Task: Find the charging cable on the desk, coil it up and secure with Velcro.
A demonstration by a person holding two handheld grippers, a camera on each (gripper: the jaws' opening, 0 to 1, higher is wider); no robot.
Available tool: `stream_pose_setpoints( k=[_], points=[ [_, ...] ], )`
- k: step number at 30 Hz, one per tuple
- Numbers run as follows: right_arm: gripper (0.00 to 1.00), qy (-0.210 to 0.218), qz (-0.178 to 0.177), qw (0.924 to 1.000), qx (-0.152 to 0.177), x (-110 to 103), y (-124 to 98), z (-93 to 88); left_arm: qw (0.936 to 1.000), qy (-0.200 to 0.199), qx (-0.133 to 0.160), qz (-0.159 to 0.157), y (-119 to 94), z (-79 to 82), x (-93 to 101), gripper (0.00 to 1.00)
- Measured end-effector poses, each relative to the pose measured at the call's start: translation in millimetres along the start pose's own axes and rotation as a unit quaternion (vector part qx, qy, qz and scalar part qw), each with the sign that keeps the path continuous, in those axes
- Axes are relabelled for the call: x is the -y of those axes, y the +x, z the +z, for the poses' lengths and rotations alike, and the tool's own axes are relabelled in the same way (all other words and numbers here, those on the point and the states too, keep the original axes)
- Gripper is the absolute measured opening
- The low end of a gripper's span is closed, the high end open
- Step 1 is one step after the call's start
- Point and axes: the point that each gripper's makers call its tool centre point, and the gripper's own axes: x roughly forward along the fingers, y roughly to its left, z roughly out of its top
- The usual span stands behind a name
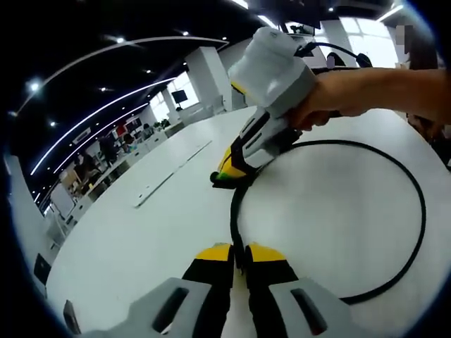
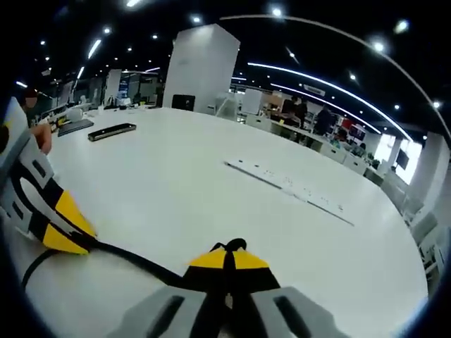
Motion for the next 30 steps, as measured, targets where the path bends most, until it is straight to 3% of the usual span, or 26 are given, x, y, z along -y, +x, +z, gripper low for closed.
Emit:
stream_pose_setpoints(
  k=[10,15,30],
  points=[
    [0.03,0.005,-0.007,0.9999,0.009,1.1,0.0,5.0,1.0000,-0.001,0.001,0.000,-0.4,0.0,0.7,0.08],
    [0.03,0.041,0.000,0.9991,0.007,0.5,1.8,-0.2,1.0000,0.000,0.001,0.000,-0.5,-0.2,0.9,0.08],
    [0.03,0.032,-0.004,0.9994,0.009,2.6,-2.0,7.0,1.0000,0.001,0.001,0.000,-0.5,-0.7,0.8,0.08]
  ],
)
